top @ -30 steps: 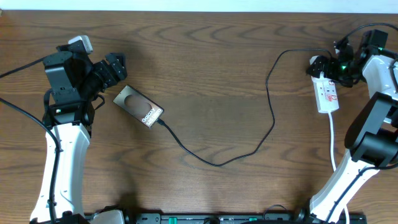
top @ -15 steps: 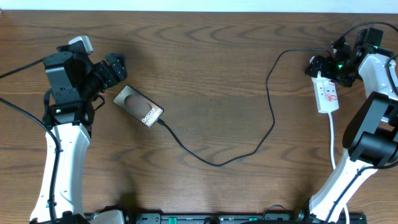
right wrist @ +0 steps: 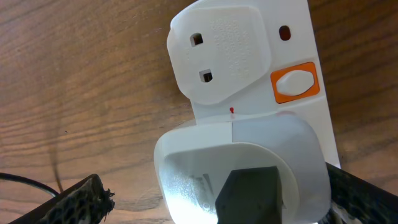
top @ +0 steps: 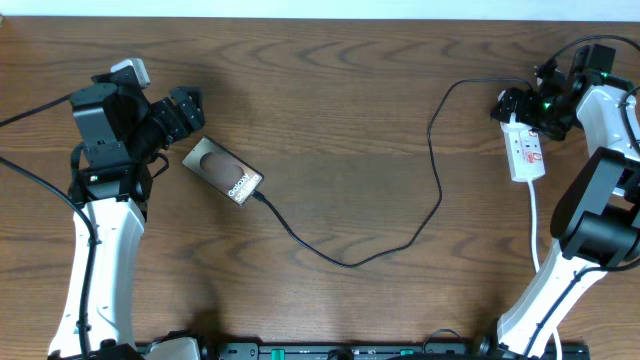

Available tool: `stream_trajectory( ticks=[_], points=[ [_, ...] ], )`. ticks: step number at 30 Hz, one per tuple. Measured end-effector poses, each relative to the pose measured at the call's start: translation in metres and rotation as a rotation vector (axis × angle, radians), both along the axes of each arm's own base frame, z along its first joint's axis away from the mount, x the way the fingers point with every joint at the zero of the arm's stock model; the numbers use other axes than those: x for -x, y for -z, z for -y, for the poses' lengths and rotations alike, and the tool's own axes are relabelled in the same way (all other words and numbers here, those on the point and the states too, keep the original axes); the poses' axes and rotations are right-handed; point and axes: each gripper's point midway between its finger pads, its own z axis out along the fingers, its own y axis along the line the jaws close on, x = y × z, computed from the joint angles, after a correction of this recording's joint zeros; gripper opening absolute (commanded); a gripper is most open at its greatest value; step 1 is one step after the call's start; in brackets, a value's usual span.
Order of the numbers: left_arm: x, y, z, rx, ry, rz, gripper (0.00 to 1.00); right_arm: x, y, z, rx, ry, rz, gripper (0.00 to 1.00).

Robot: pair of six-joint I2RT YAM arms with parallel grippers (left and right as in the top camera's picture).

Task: Plug charger to phone and switch on socket

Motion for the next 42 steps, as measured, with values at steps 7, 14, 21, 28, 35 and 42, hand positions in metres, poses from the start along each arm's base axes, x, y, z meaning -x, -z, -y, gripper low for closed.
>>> stream_trajectory(
  ticks=[7, 14, 21, 28, 35, 42],
  points=[
    [0.000, 0.000, 0.000, 0.000, 0.000, 0.000, 0.88, 0.000, 0.000, 0.001, 0.002, 0.004, -0.003, 0.99],
    [0.000, 0.000, 0.000, 0.000, 0.000, 0.000, 0.88, 0.001, 0.000, 0.001, 0.003, 0.008, -0.006, 0.99],
    [0.000, 0.000, 0.000, 0.000, 0.000, 0.000, 0.88, 0.013, 0.001, -0.005, -0.020, 0.046, -0.070, 0.99],
    [0.000, 0.000, 0.000, 0.000, 0.000, -0.001, 0.88, 0.013, 0.000, -0.016, -0.046, 0.059, -0.086, 0.99],
    [0.000, 0.001, 0.000, 0.000, 0.000, -0.002, 0.88, 0.012, -0.001, -0.015, -0.049, 0.070, -0.084, 0.98],
    [0.000, 0.000, 0.000, 0.000, 0.000, 0.000, 0.88, 0.012, -0.002, -0.014, -0.047, 0.094, -0.089, 0.99]
  ],
)
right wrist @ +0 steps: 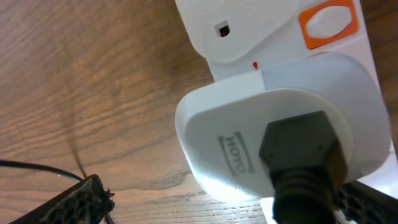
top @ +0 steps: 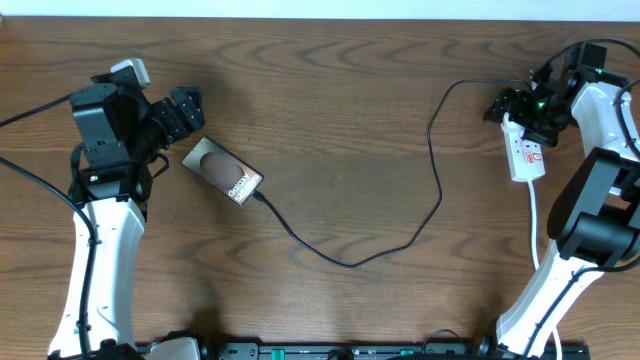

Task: Plug charger to phone and switch on socket

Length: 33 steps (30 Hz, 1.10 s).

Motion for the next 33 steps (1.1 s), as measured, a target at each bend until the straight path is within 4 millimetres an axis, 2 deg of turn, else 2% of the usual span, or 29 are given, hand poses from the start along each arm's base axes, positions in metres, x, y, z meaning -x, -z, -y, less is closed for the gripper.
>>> stream_trajectory(
  ticks=[3, 6, 9, 10, 11, 12, 13, 17, 20, 25, 29, 33],
  points=[
    [0.000, 0.000, 0.000, 0.000, 0.000, 0.000, 0.88, 0.002, -0.003, 0.004, 0.032, 0.022, -0.012, 0.99],
    [0.000, 0.000, 0.000, 0.000, 0.000, 0.000, 0.88, 0.006, -0.021, 0.013, 0.086, 0.059, -0.006, 0.99],
    [0.000, 0.000, 0.000, 0.000, 0.000, 0.000, 0.88, 0.012, -0.067, 0.022, 0.152, 0.115, 0.051, 0.99],
    [0.000, 0.000, 0.000, 0.000, 0.000, 0.000, 0.88, 0.016, -0.088, 0.023, 0.169, 0.136, 0.084, 0.99],
    [0.000, 0.000, 0.000, 0.000, 0.000, 0.000, 0.88, 0.023, -0.122, 0.023, 0.188, 0.172, 0.138, 0.99],
    [0.000, 0.000, 0.000, 0.000, 0.000, 0.000, 0.88, 0.025, -0.131, 0.023, 0.193, 0.181, 0.155, 0.99],
    [0.000, 0.000, 0.000, 0.000, -0.001, -0.002, 0.88, 0.032, -0.157, 0.022, 0.196, 0.216, 0.197, 0.99],
    [0.004, 0.007, 0.000, 0.005, -0.003, -0.035, 0.88, 0.059, -0.236, 0.013, 0.200, 0.306, 0.359, 0.99],
    [0.007, 0.011, 0.001, 0.009, -0.003, -0.055, 0.88, 0.075, -0.272, 0.007, 0.199, 0.334, 0.449, 0.99],
    [0.007, 0.011, 0.001, 0.009, -0.003, -0.056, 0.88, 0.091, -0.301, 0.003, 0.200, 0.359, 0.523, 0.99],
    [0.007, 0.011, 0.001, 0.009, -0.003, -0.057, 0.88, 0.097, -0.310, 0.001, 0.201, 0.368, 0.546, 0.99],
    [0.007, 0.011, 0.001, 0.009, -0.003, -0.057, 0.88, 0.099, -0.310, 0.001, 0.199, 0.371, 0.544, 0.99]
  ],
)
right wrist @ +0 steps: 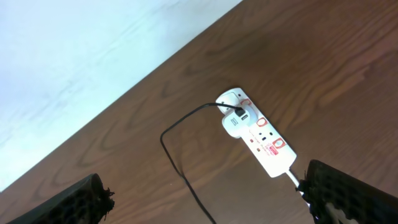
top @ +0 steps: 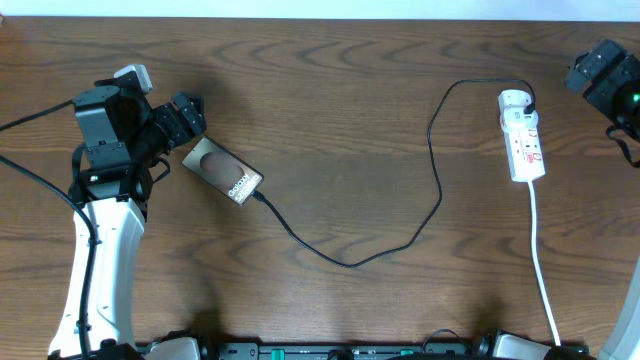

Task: Plug charger to phone and switch on socket

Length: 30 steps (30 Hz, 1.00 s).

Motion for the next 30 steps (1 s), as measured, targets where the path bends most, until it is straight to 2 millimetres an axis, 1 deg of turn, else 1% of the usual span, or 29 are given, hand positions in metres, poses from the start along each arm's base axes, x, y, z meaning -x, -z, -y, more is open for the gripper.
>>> stream_trajectory(
  ticks=[6, 11, 19, 22, 25, 28, 30],
  points=[
    [0.001, 0.001, 0.000, 0.001, 0.000, -0.004, 0.88, 0.001, 0.001, 0.000, -0.002, 0.000, -0.007, 0.99],
    [0.009, 0.013, 0.002, 0.012, 0.000, -0.065, 0.88, 0.001, 0.001, 0.000, -0.002, 0.000, -0.007, 0.99],
    [0.016, 0.020, -0.007, -0.022, -0.044, -0.087, 0.88, 0.001, 0.001, 0.000, -0.001, 0.002, -0.007, 0.99],
    [0.029, 0.012, -0.009, -0.079, -0.085, 0.001, 0.88, 0.001, 0.001, 0.000, -0.001, 0.002, -0.007, 0.99],
    [0.045, -0.009, -0.004, -0.149, -0.122, 0.175, 0.88, 0.001, 0.001, 0.000, 0.000, 0.003, -0.008, 0.99],
    [0.068, -0.026, 0.005, -0.224, -0.130, 0.358, 0.88, 0.001, 0.002, 0.000, 0.000, 0.003, -0.008, 0.99],
    [0.087, -0.028, 0.010, -0.275, -0.124, 0.466, 0.88, 0.001, 0.001, 0.000, 0.000, 0.004, -0.008, 0.99]
  ],
)
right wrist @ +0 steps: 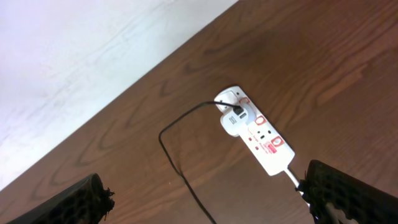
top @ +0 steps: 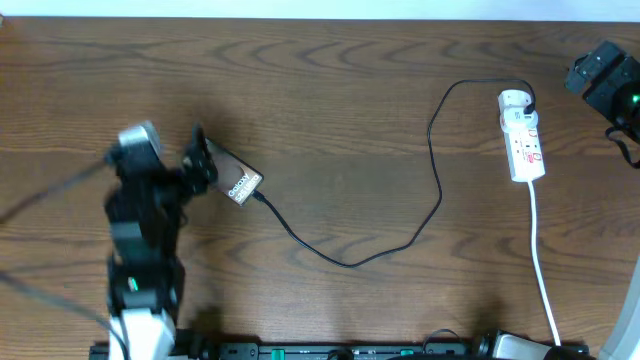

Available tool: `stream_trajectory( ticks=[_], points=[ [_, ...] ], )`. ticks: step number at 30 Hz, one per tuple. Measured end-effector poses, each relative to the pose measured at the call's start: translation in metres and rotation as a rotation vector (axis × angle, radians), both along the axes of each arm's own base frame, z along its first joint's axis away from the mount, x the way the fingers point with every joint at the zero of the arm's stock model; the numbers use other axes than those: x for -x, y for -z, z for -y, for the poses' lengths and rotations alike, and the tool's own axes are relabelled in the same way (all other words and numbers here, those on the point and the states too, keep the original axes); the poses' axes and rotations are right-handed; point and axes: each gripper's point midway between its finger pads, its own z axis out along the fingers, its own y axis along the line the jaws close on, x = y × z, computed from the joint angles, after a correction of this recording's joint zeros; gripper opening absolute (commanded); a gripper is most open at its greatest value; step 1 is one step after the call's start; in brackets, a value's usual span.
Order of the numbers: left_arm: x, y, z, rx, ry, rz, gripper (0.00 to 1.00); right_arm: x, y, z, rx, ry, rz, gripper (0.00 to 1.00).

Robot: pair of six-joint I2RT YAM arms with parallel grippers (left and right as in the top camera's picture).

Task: Plug charger to phone and switch on socket

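The phone [top: 238, 181] lies at the left of the table with the black charger cable [top: 350, 262] plugged into its right end. The cable runs to a white plug [top: 514, 100] seated in the white power strip [top: 524, 143]. The right wrist view shows that strip [right wrist: 258, 134] and its plug [right wrist: 233, 116] from high up, too far off to read the switch state. My right gripper [right wrist: 204, 188] is open and holds nothing; it sits at the far right edge [top: 603, 76]. My left gripper [top: 198, 161] is blurred, over the phone's left end.
The strip's white lead [top: 541, 262] runs down to the table's front edge. A pale wall [right wrist: 74, 43] borders the table's far side. The left arm [top: 140, 230] stands in the lower left of the overhead view.
The left arm has shifted toward the front of the table and is blurred; its gripper now covers the phone's left end. The right gripper, cable and strip have hardly changed.
My right gripper was low at the strip, with the orange switch and white plug filling its view. At the following moment it was still close over the plug. Then it was high at the far right, strip and plug left in place. The left arm stayed by the phone until now.
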Motion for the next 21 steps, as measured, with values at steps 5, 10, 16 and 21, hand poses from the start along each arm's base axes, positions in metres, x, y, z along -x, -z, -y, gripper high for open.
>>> stream_trajectory(
  ticks=[5, 10, 16, 21],
  points=[
    [0.038, 0.013, -0.003, -0.073, -0.027, 0.166, 0.88, 0.000, 0.000, 0.000, 0.001, 0.001, -0.001, 0.99],
    [0.057, 0.049, -0.004, -0.093, -0.034, 0.166, 0.88, 0.000, 0.000, 0.000, 0.001, 0.001, -0.001, 0.99],
    [0.068, 0.071, -0.003, -0.094, -0.013, 0.089, 0.88, 0.000, 0.000, 0.000, 0.001, 0.001, -0.001, 0.99],
    [0.074, 0.086, -0.002, -0.089, -0.003, 0.024, 0.88, 0.000, 0.000, 0.000, 0.001, 0.002, 0.000, 0.99]
  ],
)
